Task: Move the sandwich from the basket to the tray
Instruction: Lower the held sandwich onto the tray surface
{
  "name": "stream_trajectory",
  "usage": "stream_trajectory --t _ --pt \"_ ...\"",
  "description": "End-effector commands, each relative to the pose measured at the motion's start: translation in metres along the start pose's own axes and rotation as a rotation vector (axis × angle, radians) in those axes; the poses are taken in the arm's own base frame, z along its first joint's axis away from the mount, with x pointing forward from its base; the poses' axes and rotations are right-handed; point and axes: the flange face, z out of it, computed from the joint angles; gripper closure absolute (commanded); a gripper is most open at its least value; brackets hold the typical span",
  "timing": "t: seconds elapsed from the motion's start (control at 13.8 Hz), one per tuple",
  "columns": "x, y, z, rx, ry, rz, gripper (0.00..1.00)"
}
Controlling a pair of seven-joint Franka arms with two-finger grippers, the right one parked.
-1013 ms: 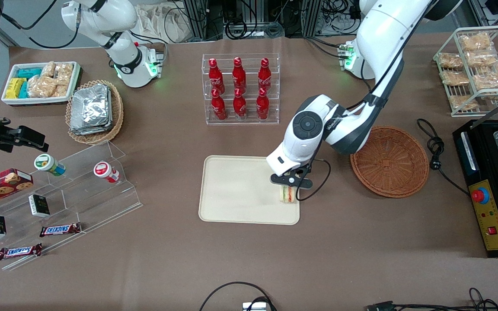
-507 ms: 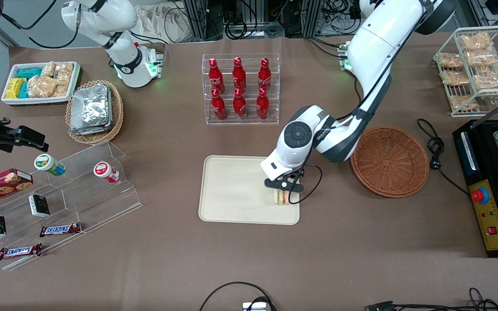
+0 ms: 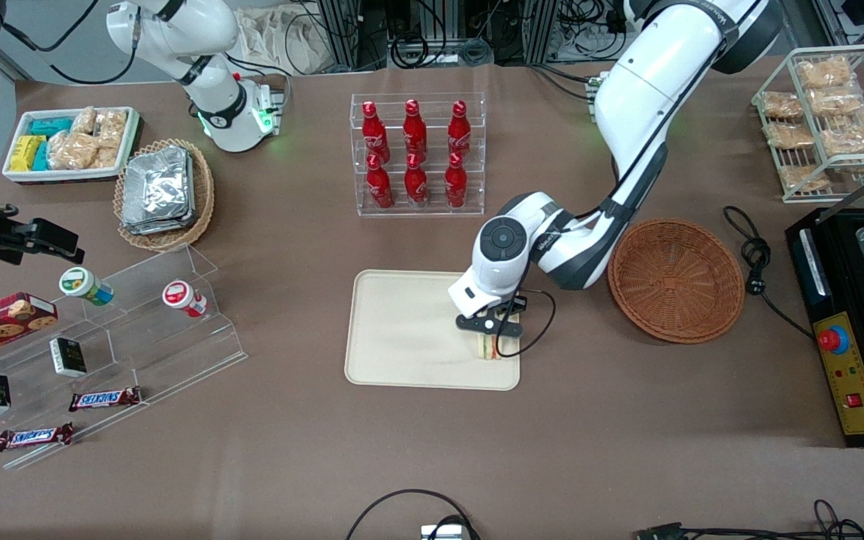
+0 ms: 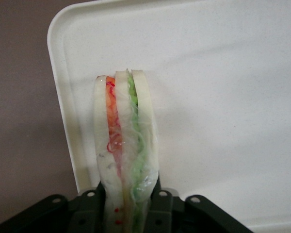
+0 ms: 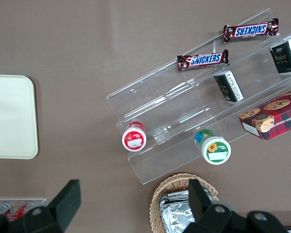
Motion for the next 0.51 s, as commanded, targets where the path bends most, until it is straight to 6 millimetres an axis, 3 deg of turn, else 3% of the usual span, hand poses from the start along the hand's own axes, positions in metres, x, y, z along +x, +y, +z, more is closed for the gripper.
stream_trajectory --t 0.0,0.29,0.43 --pt "0.006 0.007 -0.003 0.011 0.025 -0.052 0.0" --pt "0.019 0.0 -0.028 0.005 0.056 -0.144 0.0" --pt "0.025 -0.005 -0.051 0.034 0.051 -0.198 0.0"
